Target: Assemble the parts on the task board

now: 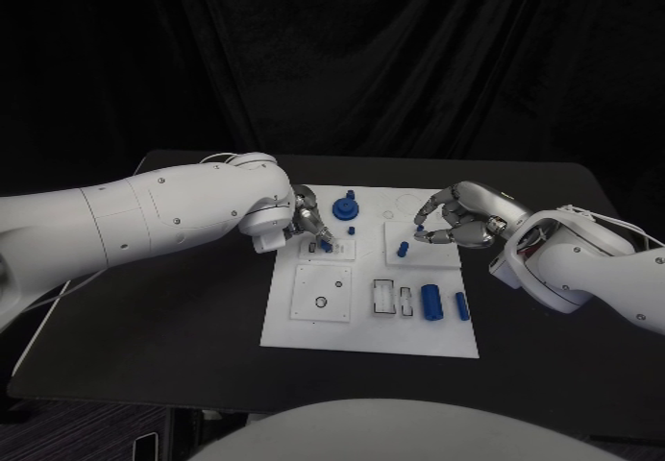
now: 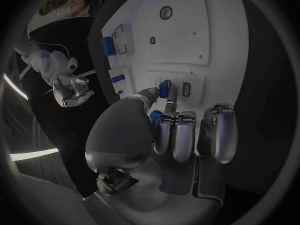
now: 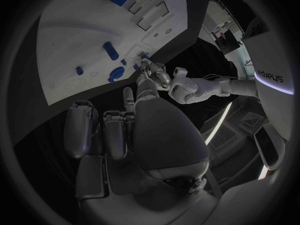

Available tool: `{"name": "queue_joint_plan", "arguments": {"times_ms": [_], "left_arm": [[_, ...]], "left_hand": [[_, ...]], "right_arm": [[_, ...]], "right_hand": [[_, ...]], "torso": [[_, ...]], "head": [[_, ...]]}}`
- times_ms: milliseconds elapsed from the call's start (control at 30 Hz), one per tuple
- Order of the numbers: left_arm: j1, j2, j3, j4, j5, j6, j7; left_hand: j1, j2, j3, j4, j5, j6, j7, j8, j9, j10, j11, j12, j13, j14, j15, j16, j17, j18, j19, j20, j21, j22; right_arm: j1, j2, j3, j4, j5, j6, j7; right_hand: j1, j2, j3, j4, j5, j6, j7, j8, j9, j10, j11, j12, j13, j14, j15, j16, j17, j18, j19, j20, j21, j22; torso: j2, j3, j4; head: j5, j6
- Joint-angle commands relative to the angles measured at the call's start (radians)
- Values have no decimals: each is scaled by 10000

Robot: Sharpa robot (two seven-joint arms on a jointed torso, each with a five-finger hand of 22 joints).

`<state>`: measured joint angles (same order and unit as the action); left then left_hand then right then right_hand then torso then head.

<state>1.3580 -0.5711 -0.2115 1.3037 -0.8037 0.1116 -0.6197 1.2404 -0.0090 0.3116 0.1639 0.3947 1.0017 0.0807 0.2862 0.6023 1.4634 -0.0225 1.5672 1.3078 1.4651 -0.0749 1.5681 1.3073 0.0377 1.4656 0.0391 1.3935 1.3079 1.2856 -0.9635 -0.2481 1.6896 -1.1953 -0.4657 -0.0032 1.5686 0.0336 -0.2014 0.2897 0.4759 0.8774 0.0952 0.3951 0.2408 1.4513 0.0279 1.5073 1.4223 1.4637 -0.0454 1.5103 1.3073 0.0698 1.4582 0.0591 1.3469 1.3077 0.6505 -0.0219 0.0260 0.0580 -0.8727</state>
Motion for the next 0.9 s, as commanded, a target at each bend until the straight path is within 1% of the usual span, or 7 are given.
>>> {"name": "queue_joint_plan", "arguments": {"times_ms": [33, 133, 267, 567, 667, 767, 900], "left_arm": [[-32, 40, 8, -11, 90, 62, 72], [-48, 52, 8, -24, 90, 68, 64], [-74, 69, 8, -36, 90, 75, 56], [-139, 75, 8, -72, 90, -60, 81], [-158, 69, 8, -67, 90, -128, 105], [-173, 63, 8, -67, 90, -188, 125], [-186, 42, 8, -65, 90, -224, 152]], "left_hand": [[-76, 8, 71, -15, -28, 261, -345, -34, 18, 1074, -49, 36, 2630, 1057, -30, 27, 2635, 46, 136, -43, 7, 2044], [-69, 25, 86, -27, -20, 256, -345, -38, 20, 1074, -50, 36, 2630, 1057, -30, 27, 2635, 46, 139, -43, 8, 2045], [-68, 28, 89, -29, -18, 255, -345, -39, 20, 1074, -50, 36, 2630, 1057, -30, 27, 2635, 47, 137, -43, 4, 2044], [-62, 54, 114, -49, -3, 238, -340, -51, 23, 1074, -48, 36, 2630, 1057, -30, 27, 2635, 60, 110, -43, -52, 2026], [-61, 61, 121, -55, 1, 230, -338, -57, 23, 1074, -47, 36, 2630, 1057, -30, 27, 2635, 61, 108, -42, -58, 2025], [-53, 80, 146, -79, 21, 213, -333, -67, 27, 1074, -43, 36, 2630, 1057, -28, 27, 2635, 63, 107, -42, -66, 2023], [-46, 84, 157, -96, 35, 205, -331, -72, 30, 1074, -42, 36, 2630, 1057, -27, 27, 2635, 65, 103, -41, -75, 2021]], "right_arm": [[6, -10, 4, 37, -100, 176, -236], [5, -5, 4, 45, -100, 232, -259], [5, 3, 4, 59, -100, 314, -308], [3, 16, 4, 97, -100, 451, -405], [2, 19, 4, 94, -100, 488, -428], [2, 20, 4, 86, -100, 521, -447], [1, 28, 4, 73, -100, 578, -481]], "right_hand": [[48, 76, -56, 7, -28, 47, -5, 27, -19, 150, -140, -44, -373, 814, -78, -21, 1479, -101, 29, -17, -62, 1671], [33, 88, -62, 9, -40, 49, -5, 19, -33, 155, -140, -43, -368, 814, -79, -22, 1478, -101, 31, -20, -62, 1672], [22, 96, -69, 9, -55, 48, -5, 10, -44, 153, -141, -45, -373, 816, -80, -20, 1484, -101, 32, -21, -65, 1671], [-2, 145, -78, 6, -124, 63, -10, -9, -83, 152, -146, -52, -386, 812, -85, -34, 1461, -96, 26, -28, -93, 1663], [-15, 153, -89, 6, -154, 64, -10, -18, -99, 151, -146, -55, -392, 811, -86, -38, 1454, -96, 27, -30, -95, 1663], [-19, 155, -92, 5, -162, 64, -10, -21, -104, 149, -147, -57, -397, 810, -86, -42, 1447, -95, 25, -31, -101, 1660], [-35, 164, -106, 5, -199, 62, -9, -34, -124, 146, -147, -61, -407, 807, -87, -51, 1432, -90, 18, -33, -124, 1652]], "torso": [[-2, -1, -6], [-4, 8, -8], [-7, -2, -5], [-13, 1, 1], [-11, 8, -24], [-5, 6, 2], [-5, 10, -4]], "head": [[-2, 1], [-4, 1], [29, 1], [70, 1], [80, 1], [55, 1], [57, 1]]}}
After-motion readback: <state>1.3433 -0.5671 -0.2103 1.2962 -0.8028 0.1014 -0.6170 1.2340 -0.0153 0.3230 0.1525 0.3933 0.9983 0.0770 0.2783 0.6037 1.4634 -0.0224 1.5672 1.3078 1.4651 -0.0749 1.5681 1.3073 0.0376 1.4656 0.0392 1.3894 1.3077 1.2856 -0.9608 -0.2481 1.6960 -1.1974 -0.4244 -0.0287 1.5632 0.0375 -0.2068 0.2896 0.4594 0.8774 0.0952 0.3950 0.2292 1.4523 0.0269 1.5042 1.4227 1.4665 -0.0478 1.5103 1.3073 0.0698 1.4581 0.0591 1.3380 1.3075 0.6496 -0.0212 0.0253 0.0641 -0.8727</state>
